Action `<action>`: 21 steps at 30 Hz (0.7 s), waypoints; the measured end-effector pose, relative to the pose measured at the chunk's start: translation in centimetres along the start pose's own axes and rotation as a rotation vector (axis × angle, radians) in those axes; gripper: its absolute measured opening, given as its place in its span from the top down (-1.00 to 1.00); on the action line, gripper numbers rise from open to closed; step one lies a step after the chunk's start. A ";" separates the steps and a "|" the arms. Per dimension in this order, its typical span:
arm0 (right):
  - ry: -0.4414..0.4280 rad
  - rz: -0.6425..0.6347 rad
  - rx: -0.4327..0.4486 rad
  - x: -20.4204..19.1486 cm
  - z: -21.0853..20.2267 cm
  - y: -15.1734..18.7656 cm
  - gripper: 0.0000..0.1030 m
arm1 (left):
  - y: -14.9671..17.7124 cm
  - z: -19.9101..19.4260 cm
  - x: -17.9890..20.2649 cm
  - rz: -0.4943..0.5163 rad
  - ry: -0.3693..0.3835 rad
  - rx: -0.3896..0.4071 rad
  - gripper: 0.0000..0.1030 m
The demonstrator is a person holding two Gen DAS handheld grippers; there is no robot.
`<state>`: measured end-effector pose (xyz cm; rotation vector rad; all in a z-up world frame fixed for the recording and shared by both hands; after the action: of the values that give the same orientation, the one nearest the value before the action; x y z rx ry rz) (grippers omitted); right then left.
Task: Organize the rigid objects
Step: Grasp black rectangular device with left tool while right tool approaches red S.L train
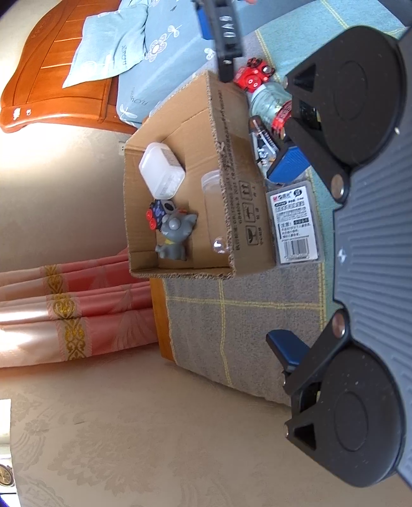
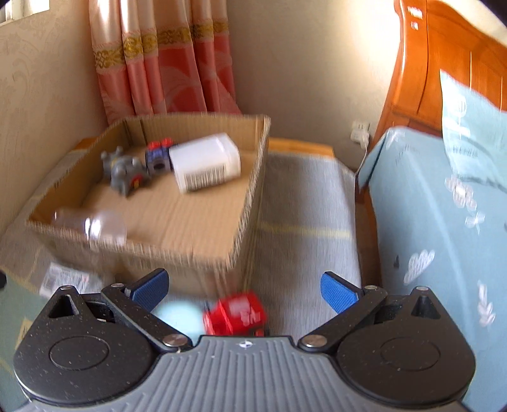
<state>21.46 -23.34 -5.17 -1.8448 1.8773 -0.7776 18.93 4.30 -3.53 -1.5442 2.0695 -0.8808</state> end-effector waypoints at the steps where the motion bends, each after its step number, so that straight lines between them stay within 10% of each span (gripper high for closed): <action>1: 0.006 -0.005 -0.002 0.1 0.2 0.8 -1.00 | 0.2 0.0 0.2 0.001 0.010 -0.003 -0.92; 21: 0.090 -0.012 -0.060 1.7 4.2 4.1 -1.00 | 5.2 1.7 5.0 0.107 0.200 -0.115 -0.92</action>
<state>20.80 -25.59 -10.84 -1.8877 1.9677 -0.8299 14.90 0.12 -8.15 -1.4369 2.3581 -0.9241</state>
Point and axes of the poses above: each gripper's, at about its wrist camera, not at the fingertips, and z roughly the way its jaws point, x to its right, y to its underside, the point moved 5 cm from there along z, roughly the way its jaws point, and after that the axes turned 8 degrees about y, right-handed, at the moved point
